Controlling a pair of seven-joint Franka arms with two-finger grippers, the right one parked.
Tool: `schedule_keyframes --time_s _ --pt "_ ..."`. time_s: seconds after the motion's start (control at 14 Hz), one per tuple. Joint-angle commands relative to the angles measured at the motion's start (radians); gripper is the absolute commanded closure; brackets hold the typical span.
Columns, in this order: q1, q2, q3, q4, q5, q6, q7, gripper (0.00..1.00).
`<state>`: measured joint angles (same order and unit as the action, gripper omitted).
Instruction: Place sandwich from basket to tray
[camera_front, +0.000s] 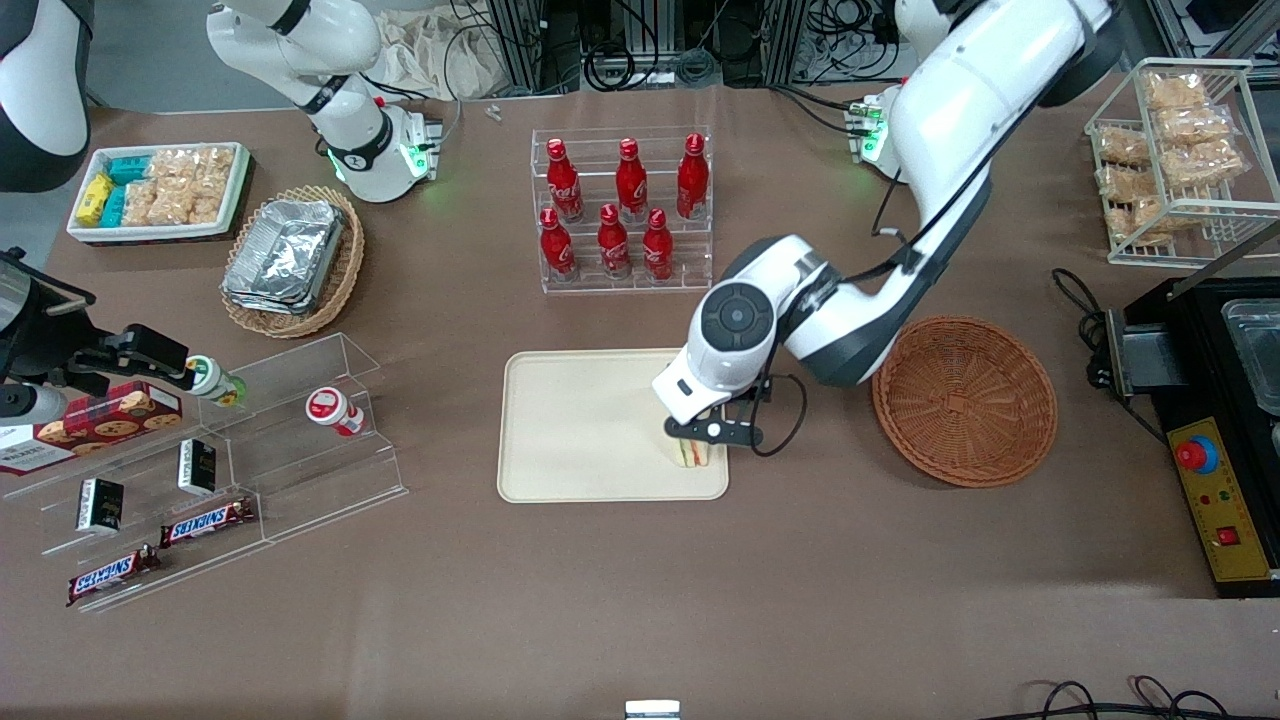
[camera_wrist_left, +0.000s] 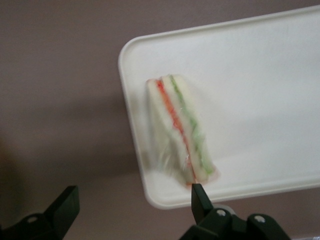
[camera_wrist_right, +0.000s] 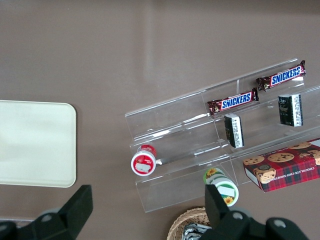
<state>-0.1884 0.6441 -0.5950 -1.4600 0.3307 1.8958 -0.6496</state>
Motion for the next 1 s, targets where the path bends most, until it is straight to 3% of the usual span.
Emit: schedule_keyframes --time_s 0.0,0.21,0.36,0.64,0.93 --pt "0.000 -0.148 0.078 -0.031 -0.056 -0.121 0.109 0.01" --pt "-0.002 -0.271 0.209 -0.039 -0.181 -0.210 0.288 0.01" --pt "-0.002 -0.340 0.297 -0.039 -0.228 -0.265 0.416 0.00" --pt "-0.003 -0.444 0.476 -0.039 -0.236 -0.337 0.622 0.00" --pt "-0.005 -0.481 0.628 -0.011 -0.242 -0.350 0.630 0.00"
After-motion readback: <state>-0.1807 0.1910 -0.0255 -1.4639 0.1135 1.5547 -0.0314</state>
